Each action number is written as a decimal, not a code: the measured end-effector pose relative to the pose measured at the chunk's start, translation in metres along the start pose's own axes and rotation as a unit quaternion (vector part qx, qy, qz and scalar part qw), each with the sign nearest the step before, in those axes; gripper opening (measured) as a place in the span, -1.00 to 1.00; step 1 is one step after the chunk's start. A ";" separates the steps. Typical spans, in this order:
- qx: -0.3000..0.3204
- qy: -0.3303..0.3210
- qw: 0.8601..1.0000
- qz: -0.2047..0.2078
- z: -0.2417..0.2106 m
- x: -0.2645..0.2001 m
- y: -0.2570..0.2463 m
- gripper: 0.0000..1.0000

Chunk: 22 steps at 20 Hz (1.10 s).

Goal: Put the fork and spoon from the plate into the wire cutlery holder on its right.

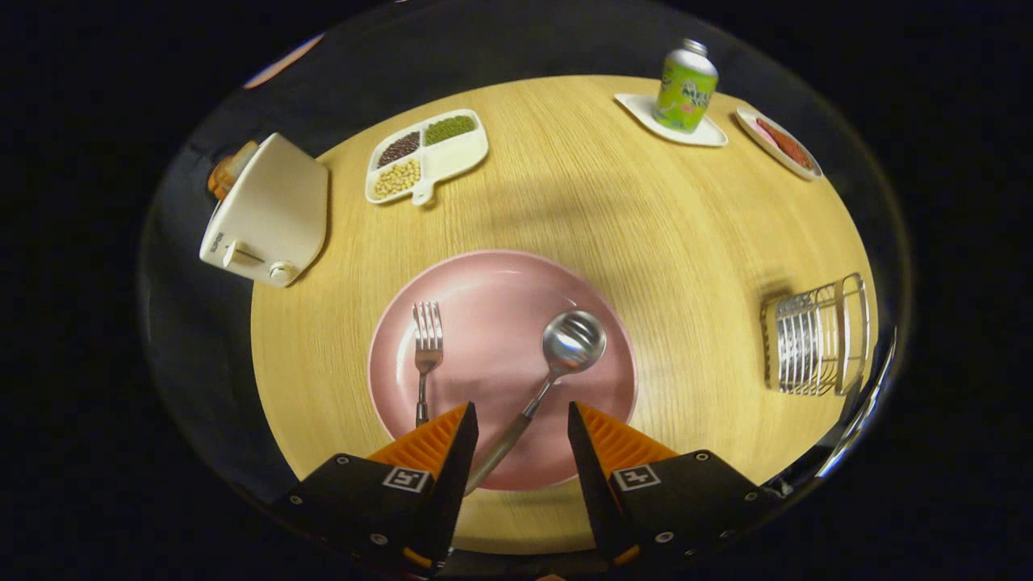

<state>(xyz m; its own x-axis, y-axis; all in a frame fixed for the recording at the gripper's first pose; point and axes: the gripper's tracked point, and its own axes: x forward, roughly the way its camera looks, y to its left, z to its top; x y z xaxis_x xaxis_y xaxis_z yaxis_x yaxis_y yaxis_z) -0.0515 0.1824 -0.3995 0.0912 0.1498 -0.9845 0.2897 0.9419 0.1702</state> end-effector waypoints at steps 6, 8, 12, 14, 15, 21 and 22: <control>0.038 0.041 0.998 -0.007 -0.008 0.011 -0.003 -0.16; 0.050 0.047 0.998 -0.008 -0.010 0.015 -0.005 -0.46; 0.027 0.023 0.999 -0.013 -0.003 0.016 -0.015 -0.72; 0.000 0.017 1.000 -0.006 -0.003 0.015 -0.018 -0.87; -0.016 0.011 1.000 -0.008 -0.001 0.014 -0.021 -0.89; -0.066 -0.042 0.997 0.012 0.008 -0.009 -0.024 -0.90; -0.070 -0.046 0.996 0.014 0.007 -0.016 -0.027 -0.90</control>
<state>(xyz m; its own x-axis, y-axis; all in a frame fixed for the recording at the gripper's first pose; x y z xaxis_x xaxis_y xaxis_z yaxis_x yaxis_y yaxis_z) -0.0541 0.1525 -0.3877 0.1863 0.1554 -0.9701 0.1512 0.9711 0.1847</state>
